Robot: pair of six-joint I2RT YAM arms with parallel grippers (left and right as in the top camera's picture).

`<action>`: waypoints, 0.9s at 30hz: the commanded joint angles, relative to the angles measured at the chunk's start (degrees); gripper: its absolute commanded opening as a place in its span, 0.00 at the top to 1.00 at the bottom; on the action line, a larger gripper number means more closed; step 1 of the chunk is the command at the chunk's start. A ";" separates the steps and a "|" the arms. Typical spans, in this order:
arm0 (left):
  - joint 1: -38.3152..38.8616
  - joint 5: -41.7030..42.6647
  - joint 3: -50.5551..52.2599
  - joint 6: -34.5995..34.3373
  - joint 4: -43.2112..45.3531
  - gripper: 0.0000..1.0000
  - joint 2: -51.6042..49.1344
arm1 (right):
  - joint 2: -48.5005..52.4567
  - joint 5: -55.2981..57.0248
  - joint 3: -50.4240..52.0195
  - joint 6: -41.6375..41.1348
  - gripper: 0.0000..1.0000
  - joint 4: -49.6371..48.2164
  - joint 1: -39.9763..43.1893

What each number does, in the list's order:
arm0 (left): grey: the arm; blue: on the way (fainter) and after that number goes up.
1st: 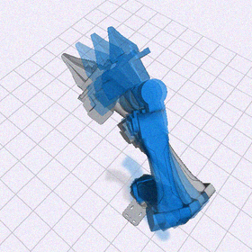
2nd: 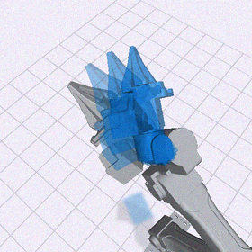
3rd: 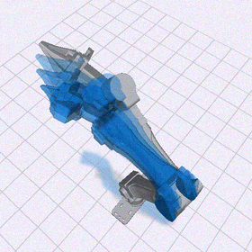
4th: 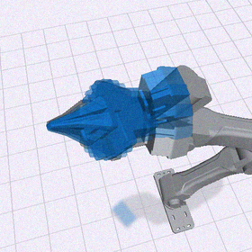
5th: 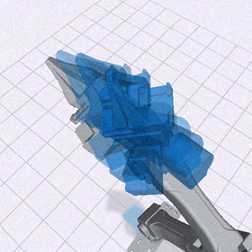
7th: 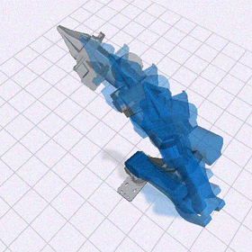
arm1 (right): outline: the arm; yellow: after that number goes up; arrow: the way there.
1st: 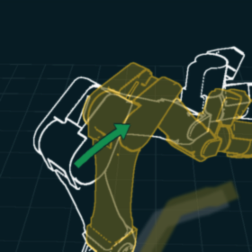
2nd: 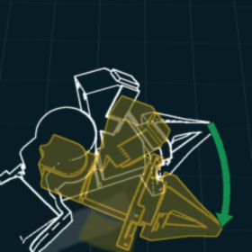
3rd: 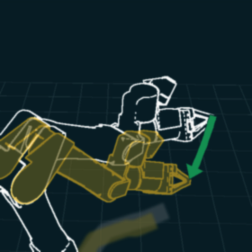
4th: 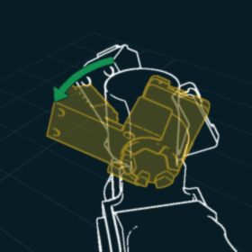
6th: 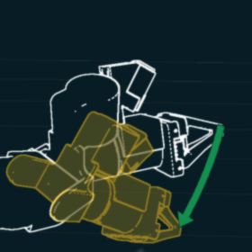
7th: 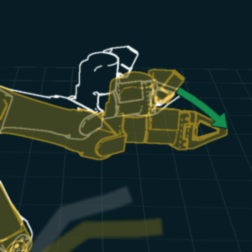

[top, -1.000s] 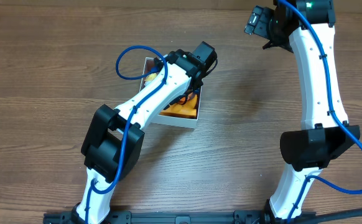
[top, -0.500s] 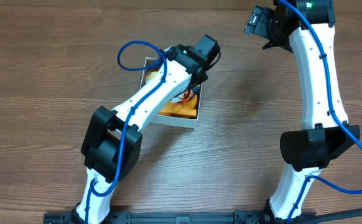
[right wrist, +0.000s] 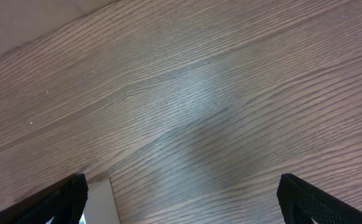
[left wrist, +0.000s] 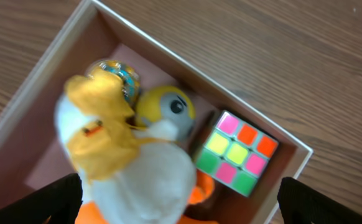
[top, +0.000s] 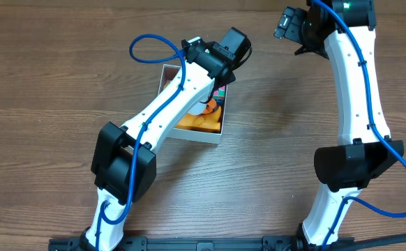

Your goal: Pack container

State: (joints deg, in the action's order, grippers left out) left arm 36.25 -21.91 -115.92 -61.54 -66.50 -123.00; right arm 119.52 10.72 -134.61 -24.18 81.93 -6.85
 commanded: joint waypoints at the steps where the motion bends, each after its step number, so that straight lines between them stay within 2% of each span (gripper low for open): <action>1: -1.44 -7.54 -5.60 2.47 -3.61 0.00 1.33 | -0.48 0.33 -0.72 -0.52 0.00 -0.26 -0.15; 9: -10.27 -7.93 -17.20 2.69 -17.59 0.00 1.36 | -0.48 0.33 -0.72 -0.52 0.00 -0.26 -0.15; 16: -19.54 -8.48 -20.85 4.96 -27.56 0.00 1.53 | -0.48 0.33 -0.72 -0.52 0.00 -0.26 -0.15; 21: -24.09 -3.85 -20.85 4.94 -29.05 0.00 1.53 | -0.48 0.33 -0.72 -0.52 0.00 -0.26 -0.15; 27: -24.65 -1.92 -20.85 4.96 -29.07 0.00 1.51 | -0.48 0.33 -0.72 -0.52 0.00 -0.26 -0.15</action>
State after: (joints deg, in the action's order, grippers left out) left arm 11.38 -25.12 -135.37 -56.97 -95.39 -123.00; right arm 119.52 10.72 -134.61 -24.21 81.91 -6.85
